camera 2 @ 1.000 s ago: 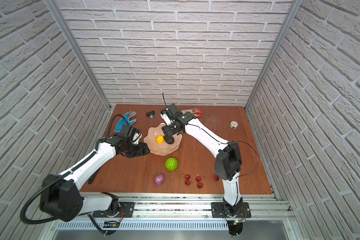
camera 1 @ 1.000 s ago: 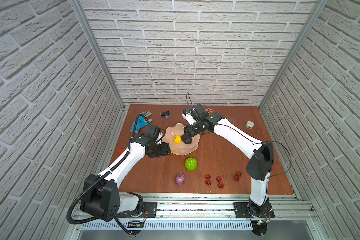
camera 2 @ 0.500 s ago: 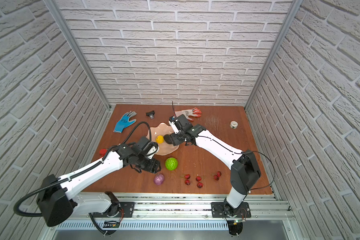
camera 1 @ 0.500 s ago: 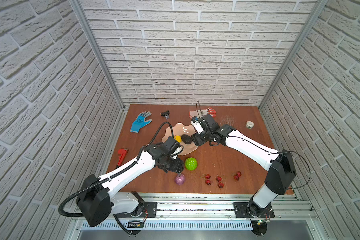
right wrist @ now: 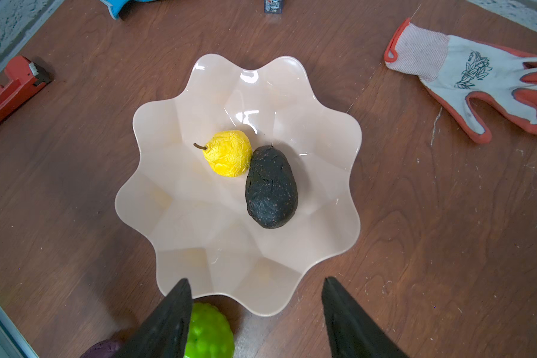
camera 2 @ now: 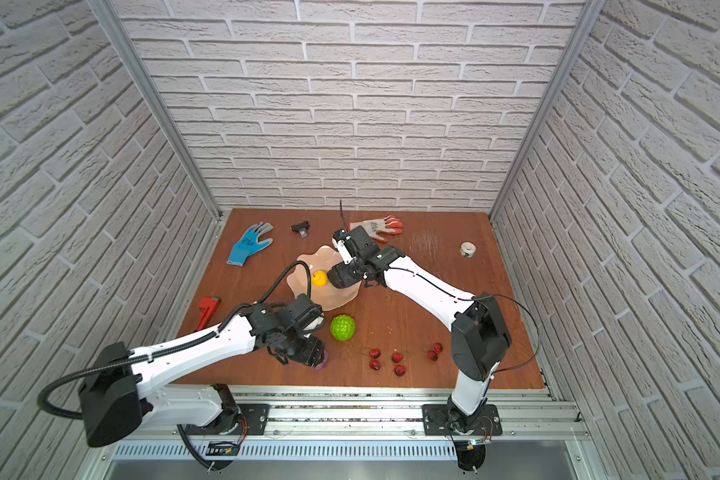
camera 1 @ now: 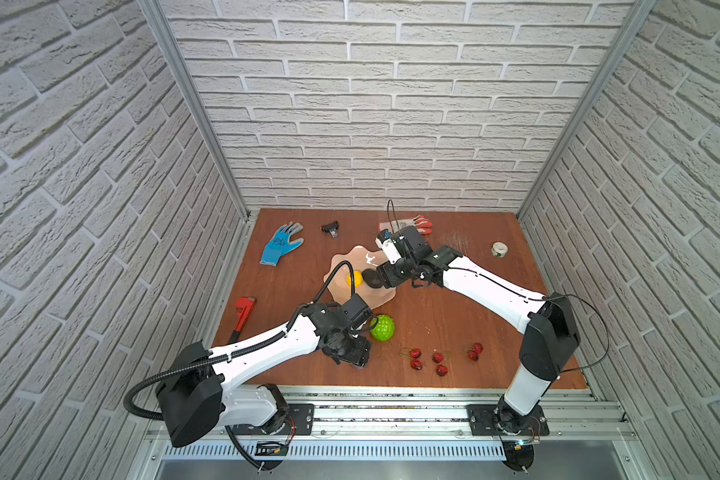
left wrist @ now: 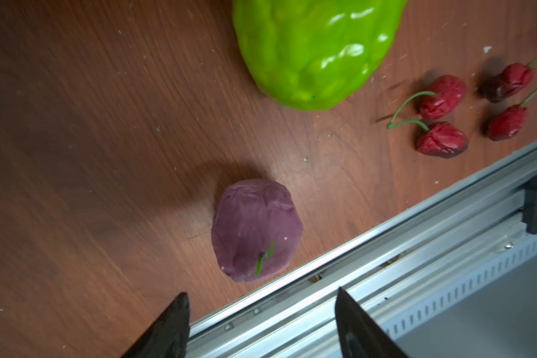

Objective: Place and organize the fake fruits in the fruit bowl
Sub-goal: 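Open the right gripper and lift away while the left gripper grasps the purple plum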

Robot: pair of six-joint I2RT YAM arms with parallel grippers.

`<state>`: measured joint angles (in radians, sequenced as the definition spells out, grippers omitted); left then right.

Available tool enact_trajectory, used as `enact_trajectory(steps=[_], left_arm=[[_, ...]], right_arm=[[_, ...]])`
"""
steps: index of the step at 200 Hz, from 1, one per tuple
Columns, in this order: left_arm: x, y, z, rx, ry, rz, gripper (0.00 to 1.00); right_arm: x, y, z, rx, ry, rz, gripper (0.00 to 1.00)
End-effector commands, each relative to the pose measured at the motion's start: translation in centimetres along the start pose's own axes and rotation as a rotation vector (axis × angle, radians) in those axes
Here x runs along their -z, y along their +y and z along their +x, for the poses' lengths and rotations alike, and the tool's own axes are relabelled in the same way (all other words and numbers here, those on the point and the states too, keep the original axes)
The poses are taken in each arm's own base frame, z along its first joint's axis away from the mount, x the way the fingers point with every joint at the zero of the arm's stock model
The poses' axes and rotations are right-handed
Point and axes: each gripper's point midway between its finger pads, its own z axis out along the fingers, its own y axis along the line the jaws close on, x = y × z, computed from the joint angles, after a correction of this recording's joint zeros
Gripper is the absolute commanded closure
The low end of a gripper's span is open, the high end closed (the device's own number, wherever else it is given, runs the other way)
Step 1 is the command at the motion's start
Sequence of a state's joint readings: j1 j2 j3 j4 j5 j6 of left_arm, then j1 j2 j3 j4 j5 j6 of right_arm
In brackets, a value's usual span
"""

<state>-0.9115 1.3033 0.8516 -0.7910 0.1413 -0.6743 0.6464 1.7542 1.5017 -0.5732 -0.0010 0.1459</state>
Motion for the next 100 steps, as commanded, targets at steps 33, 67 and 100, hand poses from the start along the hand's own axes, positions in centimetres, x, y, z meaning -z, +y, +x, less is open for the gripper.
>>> enact_trajectory(steps=[33,67,100], left_arm=[[-2.5,0.0,-0.7,-0.013,0.017,-0.042,0.32],[-3.6,0.1,-0.1,-0.022,0.043,-0.076,0.35],[-4.2,0.1,-0.1,-0.022,0.045,-0.084,0.39]], right_arm=[[1.7,0.0,-1.2,0.002,-0.062,0.013,0.31],[2.1,-0.4,-1.1,0.017,-0.061,0.037,0.32],[1.7,-0.6,-0.5,0.019,-0.048,0.046,0.32]])
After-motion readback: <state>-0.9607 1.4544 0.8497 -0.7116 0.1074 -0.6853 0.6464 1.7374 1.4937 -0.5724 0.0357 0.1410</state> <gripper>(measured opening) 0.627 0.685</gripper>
